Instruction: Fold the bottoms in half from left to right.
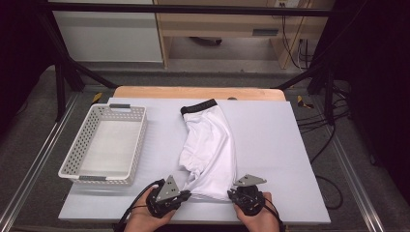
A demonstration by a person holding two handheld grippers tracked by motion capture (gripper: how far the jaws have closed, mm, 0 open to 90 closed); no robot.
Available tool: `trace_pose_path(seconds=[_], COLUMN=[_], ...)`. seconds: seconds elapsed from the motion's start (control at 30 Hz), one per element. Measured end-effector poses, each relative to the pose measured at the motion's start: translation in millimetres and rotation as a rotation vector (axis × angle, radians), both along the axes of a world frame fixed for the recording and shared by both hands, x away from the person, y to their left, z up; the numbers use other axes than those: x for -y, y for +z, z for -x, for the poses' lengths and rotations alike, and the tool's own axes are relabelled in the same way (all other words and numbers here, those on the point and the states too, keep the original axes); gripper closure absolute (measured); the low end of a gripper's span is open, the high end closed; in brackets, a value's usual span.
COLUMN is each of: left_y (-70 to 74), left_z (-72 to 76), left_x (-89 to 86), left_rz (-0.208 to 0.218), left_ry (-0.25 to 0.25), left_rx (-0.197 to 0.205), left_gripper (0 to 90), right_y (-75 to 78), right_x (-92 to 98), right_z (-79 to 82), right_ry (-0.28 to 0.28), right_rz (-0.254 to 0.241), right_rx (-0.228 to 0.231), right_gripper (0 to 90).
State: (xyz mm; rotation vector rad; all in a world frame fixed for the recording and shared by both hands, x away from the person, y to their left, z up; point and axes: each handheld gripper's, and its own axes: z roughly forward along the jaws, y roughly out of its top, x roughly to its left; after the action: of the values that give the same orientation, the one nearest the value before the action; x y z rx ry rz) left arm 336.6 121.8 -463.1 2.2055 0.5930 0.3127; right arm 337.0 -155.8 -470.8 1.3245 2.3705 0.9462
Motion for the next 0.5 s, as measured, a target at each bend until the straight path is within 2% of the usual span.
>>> trace_pose_path(seconds=[0.1, 0.37, 0.5], left_y=[1.9, 4.6, 7.4], left_z=[3.2, 2.8, 2.2], left_x=[-6.6, -28.1, -44.1], left_rz=[-0.019, -0.007, 0.0], left_ry=[0.012, 0.045, 0.081], left_rx=[0.024, 0.016, 0.019], left_gripper=[86.8, 86.8, 86.8], right_y=[2.1, 3.1, 3.5], right_x=[-7.8, -31.2, -44.2], right_z=[0.2, -1.3, -0.5], right_ry=[0.02, 0.078, 0.104], right_rz=[0.004, 0.004, -0.002], right_rx=[0.015, 0.022, 0.027], right_gripper=[86.2, 86.2, 86.2])
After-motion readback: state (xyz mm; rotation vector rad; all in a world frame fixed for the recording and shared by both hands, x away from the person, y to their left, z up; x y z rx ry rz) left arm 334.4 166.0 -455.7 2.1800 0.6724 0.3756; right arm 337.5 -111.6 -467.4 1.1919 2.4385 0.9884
